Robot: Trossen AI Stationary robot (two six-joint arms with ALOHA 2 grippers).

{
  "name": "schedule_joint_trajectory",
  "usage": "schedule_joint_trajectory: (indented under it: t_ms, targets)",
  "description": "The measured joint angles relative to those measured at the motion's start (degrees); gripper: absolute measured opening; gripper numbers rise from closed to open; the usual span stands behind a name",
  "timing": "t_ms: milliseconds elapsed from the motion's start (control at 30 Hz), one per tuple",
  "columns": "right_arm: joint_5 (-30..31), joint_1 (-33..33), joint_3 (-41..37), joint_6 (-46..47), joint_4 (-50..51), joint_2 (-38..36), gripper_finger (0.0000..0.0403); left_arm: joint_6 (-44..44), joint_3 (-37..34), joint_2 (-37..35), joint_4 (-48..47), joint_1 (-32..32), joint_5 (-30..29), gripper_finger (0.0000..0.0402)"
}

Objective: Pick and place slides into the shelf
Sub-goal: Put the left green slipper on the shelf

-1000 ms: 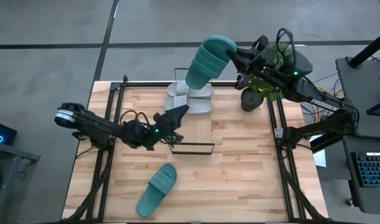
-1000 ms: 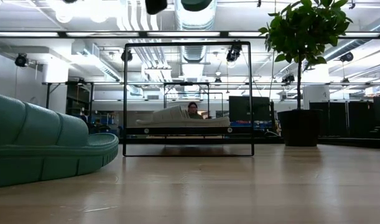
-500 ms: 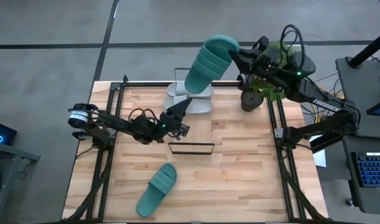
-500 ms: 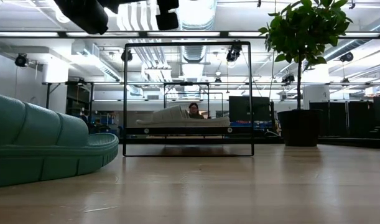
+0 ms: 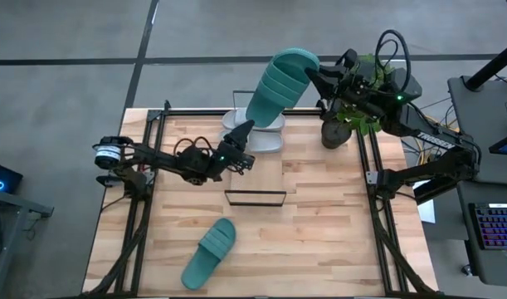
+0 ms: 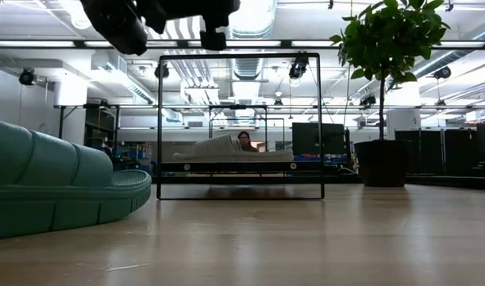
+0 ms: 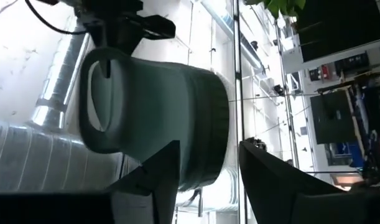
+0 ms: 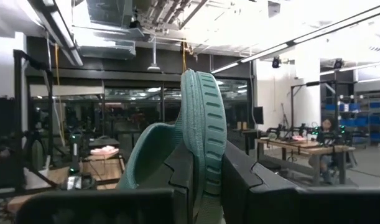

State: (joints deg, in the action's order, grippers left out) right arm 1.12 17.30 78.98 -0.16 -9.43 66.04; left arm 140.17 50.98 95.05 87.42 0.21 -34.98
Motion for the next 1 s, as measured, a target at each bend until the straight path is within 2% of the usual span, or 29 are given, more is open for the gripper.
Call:
schedule_joint_trajectory:
  t_ms: [200, 467, 567, 667, 800, 1000]
  targets:
    - [0.0, 0.0, -0.1, 0.9, 0.2, 0.8, 0.0035, 0.2, 0.3, 1.6, 2.2, 1.5, 6.0, 0.0148]
    - [0.5, 0.0, -0.2, 1.7, -0.2, 2.4, 0.0035, -0.4, 4.9, 5.1, 2.6, 3.0, 5.2, 0.0148]
    - [0.6, 0.0, -0.2, 1.3, -0.2, 2.4, 0.0035, -3.0, 5.4, 6.0, 2.6, 3.0, 5.1, 0.0143]
    - [0.5, 0.0, -0.2, 0.7, -0.1, 2.1, 0.0035, -7.0, 5.4, 6.0, 2.6, 3.0, 4.8, 0.0116]
    - [0.9, 0.1, -0.2, 0.3, 0.3, 2.2, 0.0035, -12.9, 5.4, 4.5, 2.2, 3.0, 4.4, 0.0048]
    - [1.0, 0.1, -0.1, -2.7, 1.3, 2.0, 0.0045, -18.5, 5.0, 2.1, -0.9, 2.9, 2.5, 0.0043]
